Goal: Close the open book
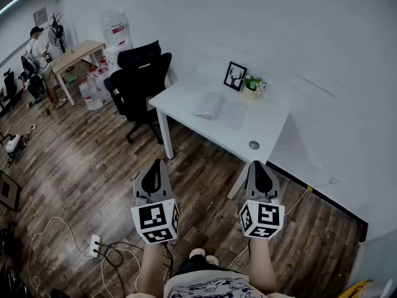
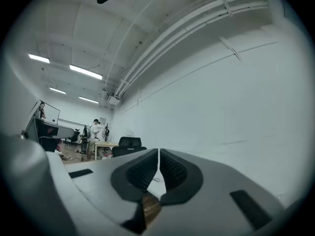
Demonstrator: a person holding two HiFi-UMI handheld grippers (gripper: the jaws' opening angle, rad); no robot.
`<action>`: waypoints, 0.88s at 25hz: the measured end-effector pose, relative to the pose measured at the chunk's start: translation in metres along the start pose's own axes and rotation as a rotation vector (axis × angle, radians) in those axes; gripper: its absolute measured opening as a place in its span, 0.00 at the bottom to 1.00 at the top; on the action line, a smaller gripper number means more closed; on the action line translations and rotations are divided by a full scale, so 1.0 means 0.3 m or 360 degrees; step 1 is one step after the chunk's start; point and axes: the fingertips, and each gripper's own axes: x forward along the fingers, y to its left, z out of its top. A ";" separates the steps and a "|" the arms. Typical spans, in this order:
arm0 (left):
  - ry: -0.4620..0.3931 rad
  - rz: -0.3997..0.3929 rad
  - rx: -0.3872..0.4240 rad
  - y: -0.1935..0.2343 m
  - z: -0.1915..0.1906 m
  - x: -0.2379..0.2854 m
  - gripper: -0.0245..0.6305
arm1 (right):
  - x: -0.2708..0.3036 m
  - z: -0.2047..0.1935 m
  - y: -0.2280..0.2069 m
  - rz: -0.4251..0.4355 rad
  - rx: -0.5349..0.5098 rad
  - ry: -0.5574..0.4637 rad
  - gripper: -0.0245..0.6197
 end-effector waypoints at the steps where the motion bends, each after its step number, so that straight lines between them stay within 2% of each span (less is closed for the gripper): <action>1: 0.0000 -0.0001 0.0000 0.000 0.000 0.001 0.07 | 0.001 -0.001 -0.001 -0.0001 0.0001 0.0002 0.09; 22: -0.0002 -0.0021 -0.0022 0.022 -0.022 0.099 0.07 | 0.090 -0.025 -0.006 -0.0030 0.0003 0.0004 0.09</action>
